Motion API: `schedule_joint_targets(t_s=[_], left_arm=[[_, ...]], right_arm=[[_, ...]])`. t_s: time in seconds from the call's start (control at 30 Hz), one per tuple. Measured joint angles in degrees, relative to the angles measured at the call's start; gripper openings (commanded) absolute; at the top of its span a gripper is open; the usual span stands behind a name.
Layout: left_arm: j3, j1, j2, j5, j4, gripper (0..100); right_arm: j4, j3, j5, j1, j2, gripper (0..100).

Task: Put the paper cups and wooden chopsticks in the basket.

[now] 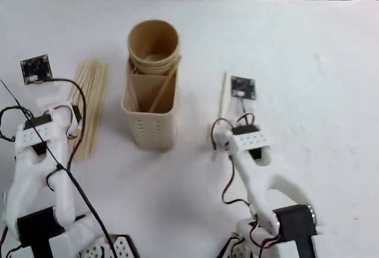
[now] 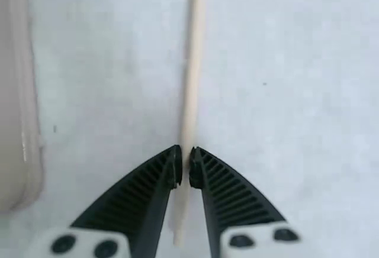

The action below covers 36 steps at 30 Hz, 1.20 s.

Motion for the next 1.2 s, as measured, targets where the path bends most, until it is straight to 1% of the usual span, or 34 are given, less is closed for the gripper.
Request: schedule_joint_targets(t_s=[0.07,0.13,0.27,0.33,0.4,0.47,0.53,0.6,0.67,0.7,0.83,0.87,0.93,1.07,1.2], left_arm=[[0.0,0.0,0.0,0.0,0.0,11],[0.0,0.0,0.0,0.0,0.0,11],[0.0,0.0,0.0,0.0,0.0,11],[0.0,0.0,0.0,0.0,0.0,11],[0.0,0.0,0.0,0.0,0.0,11],[0.0,0.0,0.0,0.0,0.0,11],[0.0,0.0,0.0,0.0,0.0,11],[0.0,0.0,0.0,0.0,0.0,11],[0.0,0.0,0.0,0.0,0.0,11],[0.0,0.0,0.0,0.0,0.0,11],[0.0,0.0,0.0,0.0,0.0,11],[0.0,0.0,0.0,0.0,0.0,11],[0.0,0.0,0.0,0.0,0.0,11],[0.0,0.0,0.0,0.0,0.0,11],[0.0,0.0,0.0,0.0,0.0,11]], right_arm=[[1.2,-0.9,0.0,2.0,0.0,4.7],[3.8,-2.2,0.0,3.4,0.0,10.6],[11.9,-6.0,0.0,6.5,0.0,23.5],[16.9,-8.3,0.0,8.2,0.0,25.5],[21.2,-10.5,2.1,10.2,0.0,25.4],[24.0,-12.1,7.9,11.3,0.0,25.4],[24.4,-14.1,13.7,11.3,0.2,24.9],[24.4,-17.3,16.0,10.3,0.6,21.7],[24.4,-21.3,16.7,8.4,1.5,19.0],[24.4,-23.2,16.9,7.2,2.3,19.1],[24.4,-28.7,17.1,2.6,7.2,25.1],[24.4,-29.1,17.1,1.8,8.8,25.2],[24.0,-29.5,17.1,1.0,12.4,24.4],[20.0,-29.5,17.1,1.4,19.2,22.2],[17.7,-29.7,17.2,1.3,23.8,14.9]])
